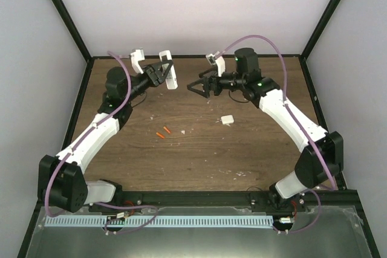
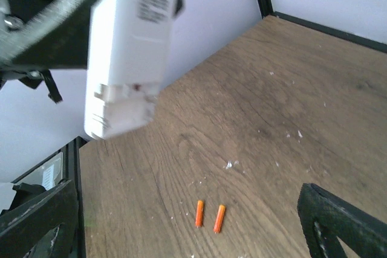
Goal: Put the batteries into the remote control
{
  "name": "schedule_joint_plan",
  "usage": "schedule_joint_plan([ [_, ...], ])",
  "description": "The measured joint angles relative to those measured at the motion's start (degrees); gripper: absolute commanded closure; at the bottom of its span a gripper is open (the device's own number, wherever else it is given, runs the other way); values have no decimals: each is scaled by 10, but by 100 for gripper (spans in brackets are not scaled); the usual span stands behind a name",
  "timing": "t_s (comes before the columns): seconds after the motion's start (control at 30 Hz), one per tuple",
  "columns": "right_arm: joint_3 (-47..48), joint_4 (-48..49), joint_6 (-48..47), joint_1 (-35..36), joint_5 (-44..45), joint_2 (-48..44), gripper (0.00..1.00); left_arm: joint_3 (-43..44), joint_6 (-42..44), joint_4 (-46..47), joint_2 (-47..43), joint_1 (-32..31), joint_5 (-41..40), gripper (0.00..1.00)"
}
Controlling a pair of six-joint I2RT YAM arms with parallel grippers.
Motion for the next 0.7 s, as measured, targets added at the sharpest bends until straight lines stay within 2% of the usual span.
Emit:
schedule_joint_plan([
  [0.4, 86, -22, -13, 51, 57, 68, 17, -5, -6, -72, -2, -33, -116, 81],
  [0.7, 126, -32, -7, 66, 63, 120, 39, -5, -6, -86, -2, -53, -147, 81],
])
